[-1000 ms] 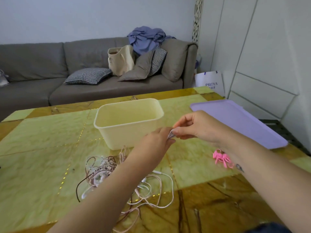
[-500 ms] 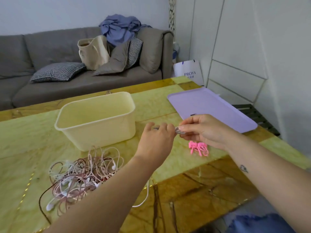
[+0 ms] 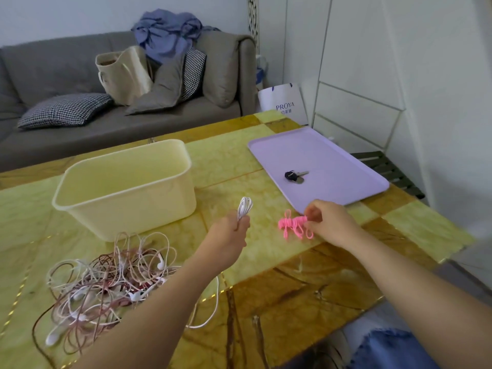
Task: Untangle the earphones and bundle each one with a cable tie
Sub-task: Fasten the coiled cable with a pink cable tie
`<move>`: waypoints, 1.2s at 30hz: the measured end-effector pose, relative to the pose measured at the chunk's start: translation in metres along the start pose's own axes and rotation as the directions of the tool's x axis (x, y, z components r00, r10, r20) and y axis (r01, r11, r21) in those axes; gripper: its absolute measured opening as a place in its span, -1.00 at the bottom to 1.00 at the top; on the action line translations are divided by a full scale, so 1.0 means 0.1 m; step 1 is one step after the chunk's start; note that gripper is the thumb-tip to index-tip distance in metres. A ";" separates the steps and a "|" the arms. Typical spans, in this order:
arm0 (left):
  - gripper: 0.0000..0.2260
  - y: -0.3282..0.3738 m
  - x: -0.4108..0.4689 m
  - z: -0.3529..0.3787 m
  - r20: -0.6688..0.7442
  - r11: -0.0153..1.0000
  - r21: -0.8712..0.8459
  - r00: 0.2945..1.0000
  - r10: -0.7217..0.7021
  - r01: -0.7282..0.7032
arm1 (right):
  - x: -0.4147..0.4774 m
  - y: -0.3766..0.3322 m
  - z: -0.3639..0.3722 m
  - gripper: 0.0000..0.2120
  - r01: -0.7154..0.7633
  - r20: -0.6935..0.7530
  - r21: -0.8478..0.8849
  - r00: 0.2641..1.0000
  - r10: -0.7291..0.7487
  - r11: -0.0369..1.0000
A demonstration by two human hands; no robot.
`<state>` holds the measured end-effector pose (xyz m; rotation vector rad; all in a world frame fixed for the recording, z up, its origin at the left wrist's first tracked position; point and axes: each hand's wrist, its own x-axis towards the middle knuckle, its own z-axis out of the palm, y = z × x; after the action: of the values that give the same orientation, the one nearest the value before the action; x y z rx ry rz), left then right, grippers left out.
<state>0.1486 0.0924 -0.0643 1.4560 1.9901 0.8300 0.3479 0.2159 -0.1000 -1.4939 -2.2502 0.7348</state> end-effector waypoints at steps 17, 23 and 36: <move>-0.75 0.14 -0.15 0.59 0.253 0.749 -0.632 0.966 -0.041 0.198 | -0.29 -0.18 0.12 -0.93 0.224 0.034 -0.049 0.974 -0.223 0.973; -0.78 0.20 -0.18 0.56 0.241 0.759 -0.630 0.971 -0.009 0.163 | -0.33 -0.33 -0.22 -0.97 0.097 0.186 0.012 0.978 -0.098 0.995; -0.75 0.19 -0.72 -0.17 0.002 0.532 -0.844 0.993 -0.115 0.064 | -0.82 -1.45 -0.29 -0.88 0.310 0.064 0.379 0.931 -0.359 0.872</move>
<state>0.1685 0.0253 -0.0346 0.7239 1.2927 1.5173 0.2875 0.1018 0.0089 -0.8745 -2.2265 1.0899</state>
